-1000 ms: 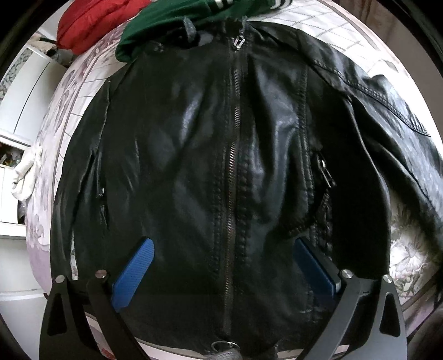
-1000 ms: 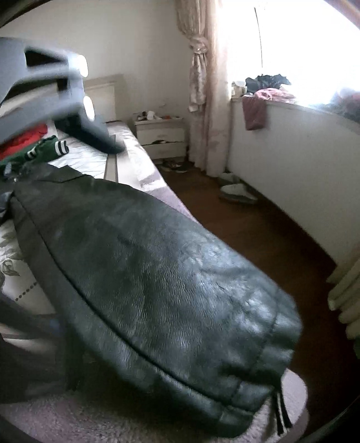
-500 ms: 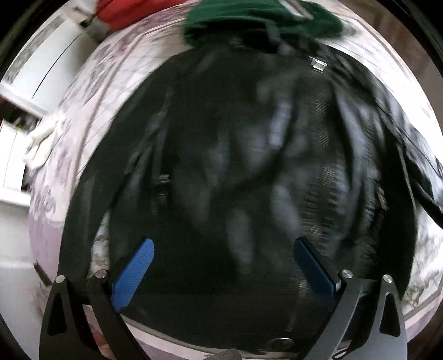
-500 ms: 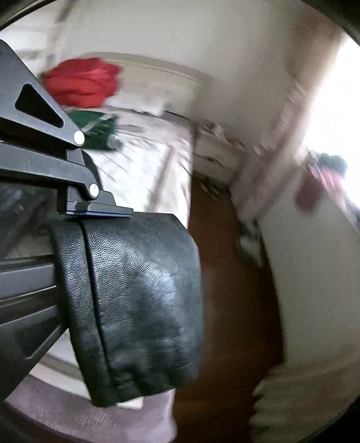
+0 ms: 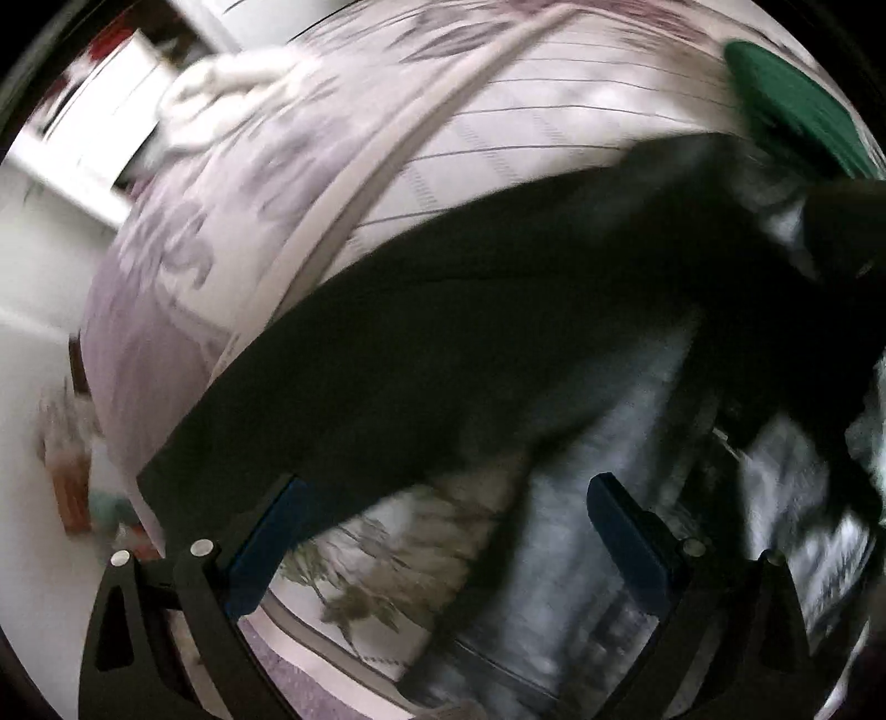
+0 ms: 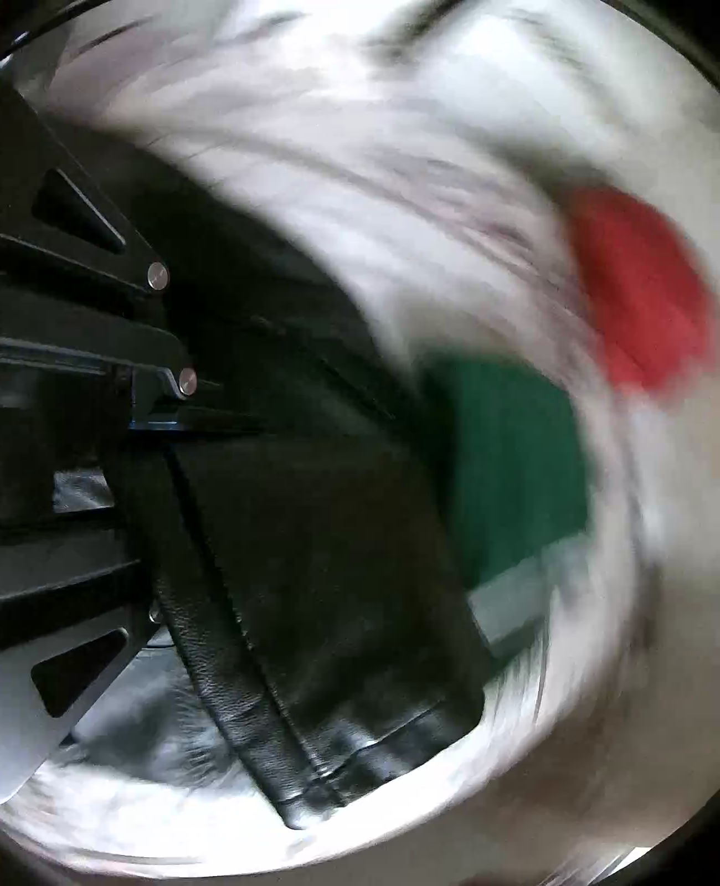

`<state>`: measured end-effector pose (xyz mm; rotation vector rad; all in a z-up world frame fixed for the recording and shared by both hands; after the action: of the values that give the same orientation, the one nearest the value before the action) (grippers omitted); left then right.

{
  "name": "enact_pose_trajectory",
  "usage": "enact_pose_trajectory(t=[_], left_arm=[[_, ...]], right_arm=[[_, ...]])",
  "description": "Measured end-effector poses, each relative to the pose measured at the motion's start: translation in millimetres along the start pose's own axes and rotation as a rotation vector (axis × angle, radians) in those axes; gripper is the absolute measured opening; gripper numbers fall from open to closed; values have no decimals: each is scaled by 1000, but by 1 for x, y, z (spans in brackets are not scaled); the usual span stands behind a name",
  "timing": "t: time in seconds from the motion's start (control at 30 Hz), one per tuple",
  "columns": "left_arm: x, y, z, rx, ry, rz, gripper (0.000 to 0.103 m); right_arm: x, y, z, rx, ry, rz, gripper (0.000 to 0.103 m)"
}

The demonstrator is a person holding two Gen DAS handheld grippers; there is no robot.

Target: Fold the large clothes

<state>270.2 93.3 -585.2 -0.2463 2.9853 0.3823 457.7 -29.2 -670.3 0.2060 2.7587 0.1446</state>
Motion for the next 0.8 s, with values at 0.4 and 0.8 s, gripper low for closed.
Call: enact_pose_trajectory(t=[0.4,0.8], left_arm=[[3,0,-19,12,-19,43,103],[5,-93,-35,-38,4,77,103]], right_arm=[[53,-110,-53,46,133,230,73],[156,-342,-35,-11,229,844,48]])
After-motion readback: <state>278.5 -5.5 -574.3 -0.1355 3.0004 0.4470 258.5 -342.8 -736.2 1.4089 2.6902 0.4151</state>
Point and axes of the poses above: each gripper's, at about its wrist camera, not at the fingertips, and z roughly the way its jaws point, y to its left, x to its underside, the point moved 2 cm from there along z, roughly the way its jaws point, and after that the axes turned 14 degrees about z, right-handed, at the moved point
